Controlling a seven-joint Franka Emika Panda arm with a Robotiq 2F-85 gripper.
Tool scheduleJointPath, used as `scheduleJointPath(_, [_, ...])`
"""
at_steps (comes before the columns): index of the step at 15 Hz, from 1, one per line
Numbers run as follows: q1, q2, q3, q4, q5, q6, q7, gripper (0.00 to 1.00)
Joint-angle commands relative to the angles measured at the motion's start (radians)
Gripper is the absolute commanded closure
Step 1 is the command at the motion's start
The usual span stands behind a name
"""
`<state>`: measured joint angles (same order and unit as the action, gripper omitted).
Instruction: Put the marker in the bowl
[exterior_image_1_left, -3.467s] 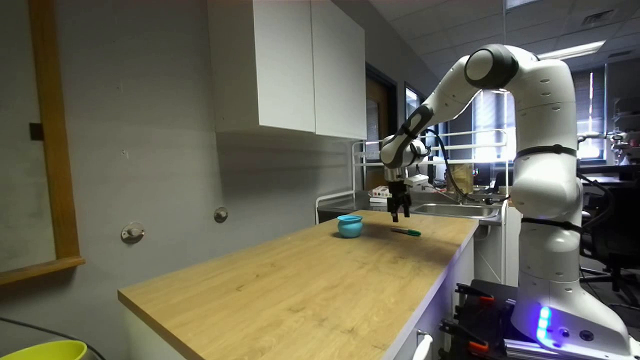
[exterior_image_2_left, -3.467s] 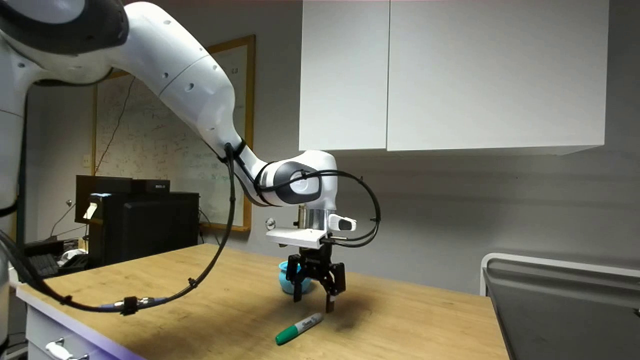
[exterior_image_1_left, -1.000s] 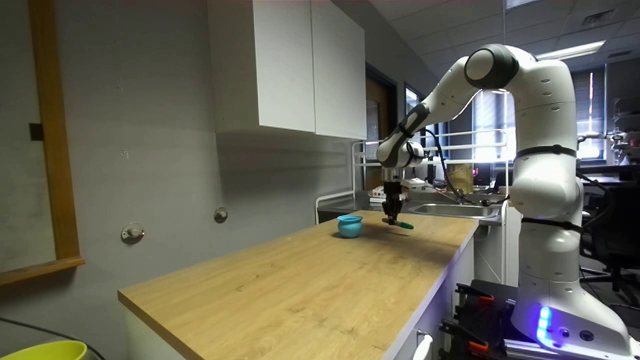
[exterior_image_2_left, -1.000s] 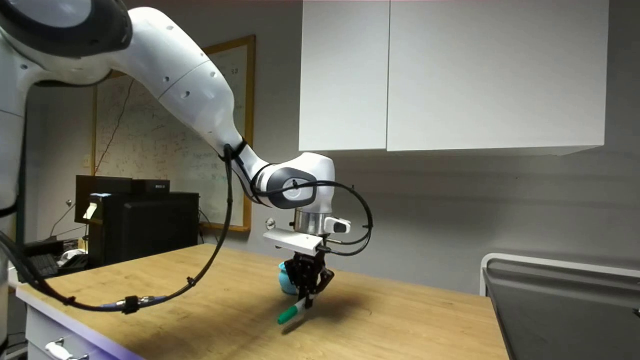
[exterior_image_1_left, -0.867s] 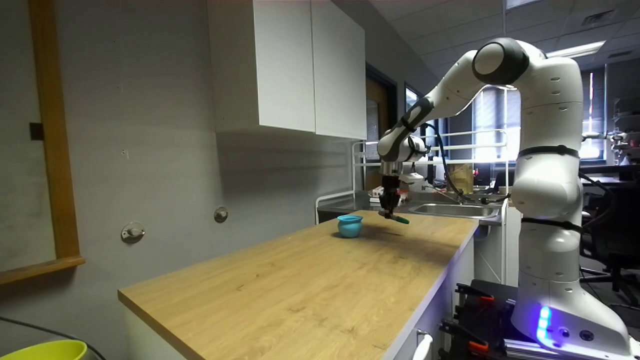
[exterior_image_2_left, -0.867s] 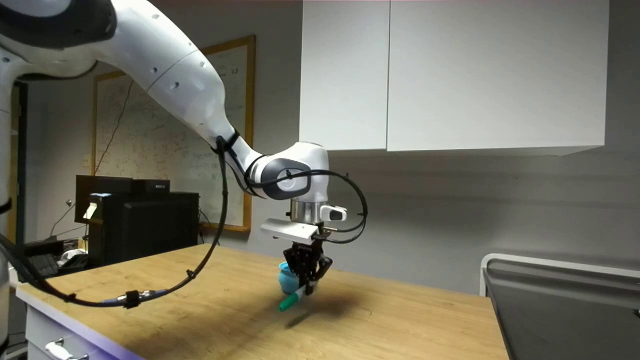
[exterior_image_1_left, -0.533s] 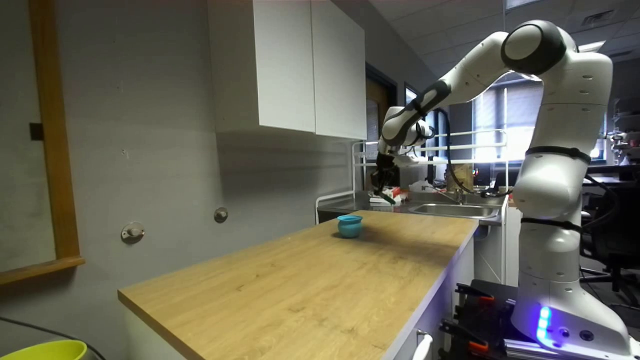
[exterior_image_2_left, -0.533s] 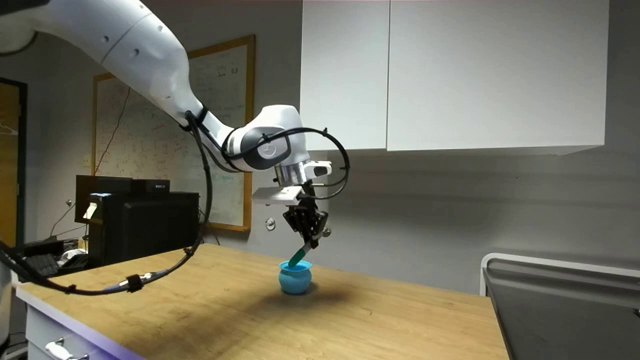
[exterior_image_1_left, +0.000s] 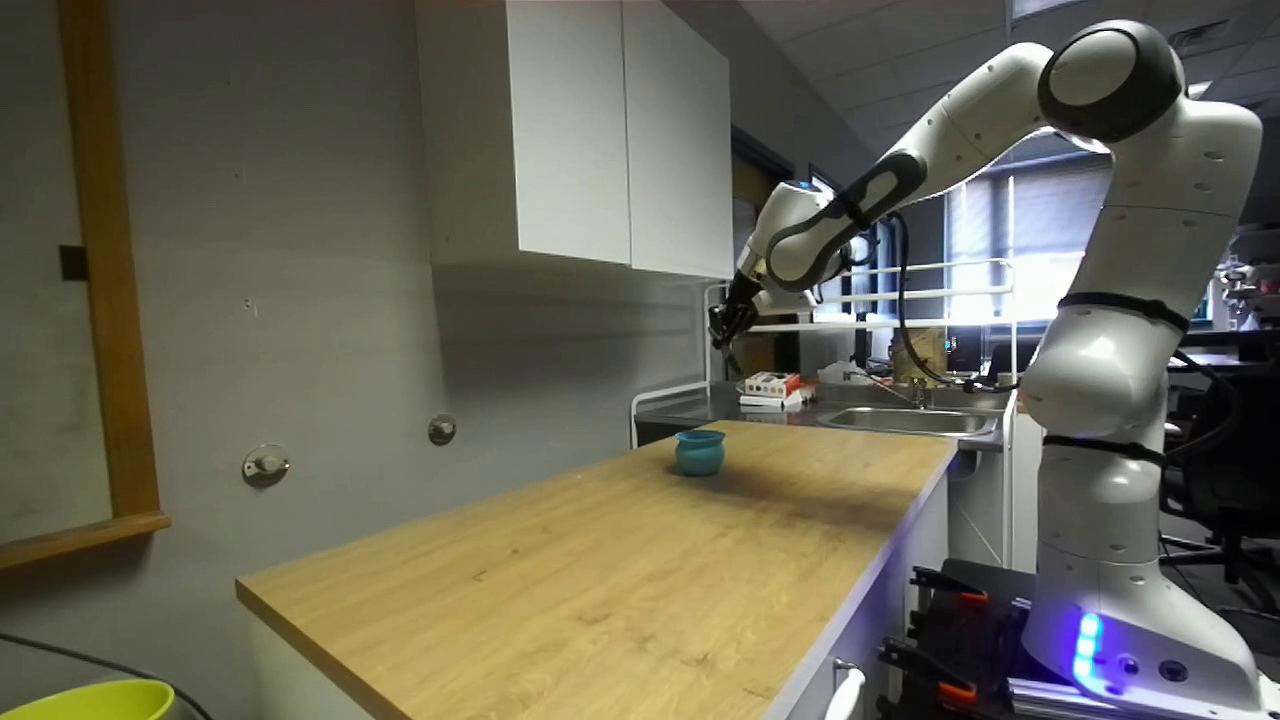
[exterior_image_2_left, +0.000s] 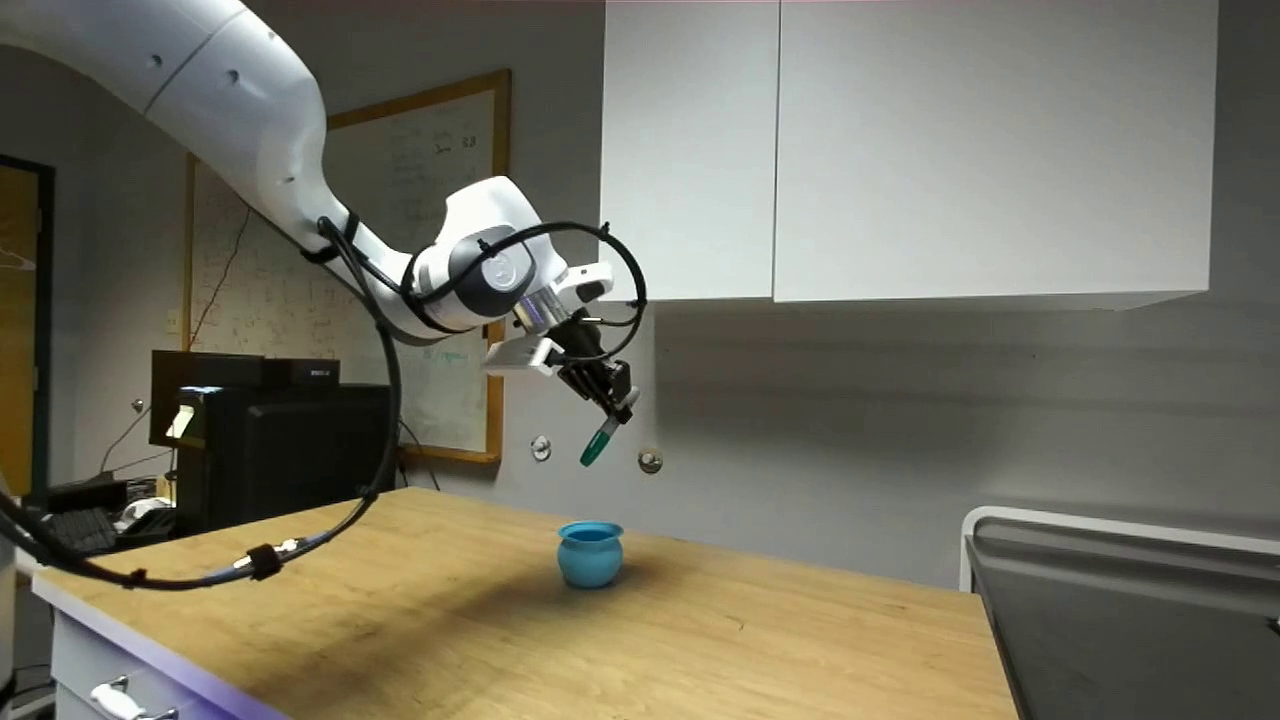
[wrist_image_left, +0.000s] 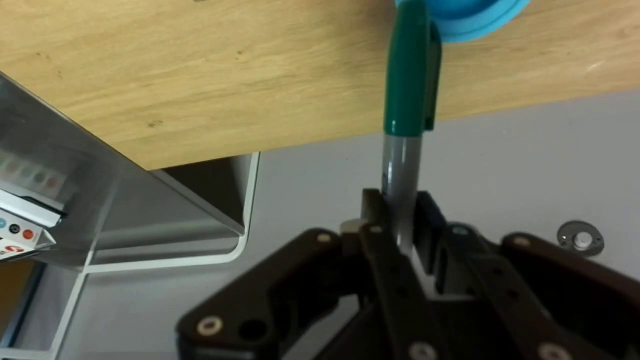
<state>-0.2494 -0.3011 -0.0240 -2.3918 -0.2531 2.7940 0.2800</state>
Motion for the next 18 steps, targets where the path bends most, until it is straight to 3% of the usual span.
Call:
scheduleJointPath(1, [-0.104,0.042,0.127,-0.016,-0.170,0.121,0.243,0.95])
scheduleJointPath(5, [-0.236,0.075,0.275,-0.019,-0.414,0.183,0.548,0.95])
scheduleJointPath(9, [-0.326,0.102,0.384,-0.009,-0.620,0.184,0.801,0.95])
scheduleJointPath(13, [-0.395,0.126,0.462,0.007,-0.851,0.173,1.040,0.95])
scheduleJointPath(18, [-0.465,0.205,0.520,0.105,-1.264,0.083,1.400,0.95])
